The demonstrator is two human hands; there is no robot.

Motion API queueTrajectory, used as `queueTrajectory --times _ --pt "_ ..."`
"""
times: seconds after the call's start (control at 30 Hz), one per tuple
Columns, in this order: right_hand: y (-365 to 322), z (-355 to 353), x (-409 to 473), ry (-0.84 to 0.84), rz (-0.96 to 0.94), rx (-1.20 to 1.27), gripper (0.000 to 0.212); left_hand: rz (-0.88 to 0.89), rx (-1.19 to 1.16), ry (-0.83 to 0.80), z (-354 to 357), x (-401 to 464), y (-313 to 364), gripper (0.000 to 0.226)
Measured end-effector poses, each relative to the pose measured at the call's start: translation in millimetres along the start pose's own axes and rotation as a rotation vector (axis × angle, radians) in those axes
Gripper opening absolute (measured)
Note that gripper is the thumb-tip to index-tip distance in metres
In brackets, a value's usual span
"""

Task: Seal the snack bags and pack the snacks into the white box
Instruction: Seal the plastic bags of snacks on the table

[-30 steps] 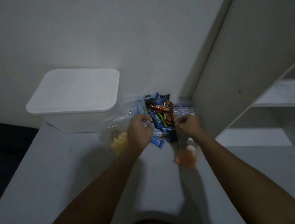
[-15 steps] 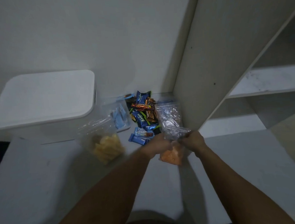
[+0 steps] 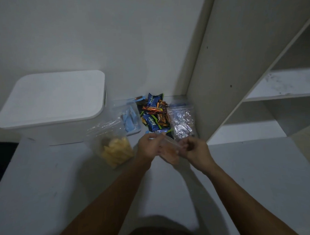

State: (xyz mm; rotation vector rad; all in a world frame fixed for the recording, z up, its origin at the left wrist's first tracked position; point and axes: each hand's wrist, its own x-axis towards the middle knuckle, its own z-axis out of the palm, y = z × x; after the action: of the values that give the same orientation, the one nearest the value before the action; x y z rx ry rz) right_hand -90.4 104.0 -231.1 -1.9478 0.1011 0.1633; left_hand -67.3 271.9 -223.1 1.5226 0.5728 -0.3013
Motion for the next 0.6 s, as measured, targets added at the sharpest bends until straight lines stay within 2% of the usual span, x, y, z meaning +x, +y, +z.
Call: queueTrajectory --times 0.1,0.27,0.33,0.37,0.47,0.6 --pt "5 9 -2 -0.017 -0.008 -0.008 0.030 -0.034 -0.027 0.006 -7 -5 0 0.005" --pt "-5 16 -8 -0.033 0.025 0.044 0.015 -0.017 -0.049 -0.020 -14 -9 -6 0.029" --pt "-9 15 -8 -0.018 -0.015 -0.017 0.008 0.013 -0.021 -0.028 -14 -10 -7 0.035" --pt "-10 15 -7 -0.009 -0.048 -0.060 0.012 0.030 -0.007 -0.043 -13 -11 -7 0.036" --pt "-10 16 -6 0.074 -0.079 -0.166 0.024 0.106 0.070 -0.071 -12 -16 -3 0.035" --pt "-17 16 -5 0.268 -0.093 -0.298 0.012 0.188 0.212 -0.041 -14 -18 -1 0.042"
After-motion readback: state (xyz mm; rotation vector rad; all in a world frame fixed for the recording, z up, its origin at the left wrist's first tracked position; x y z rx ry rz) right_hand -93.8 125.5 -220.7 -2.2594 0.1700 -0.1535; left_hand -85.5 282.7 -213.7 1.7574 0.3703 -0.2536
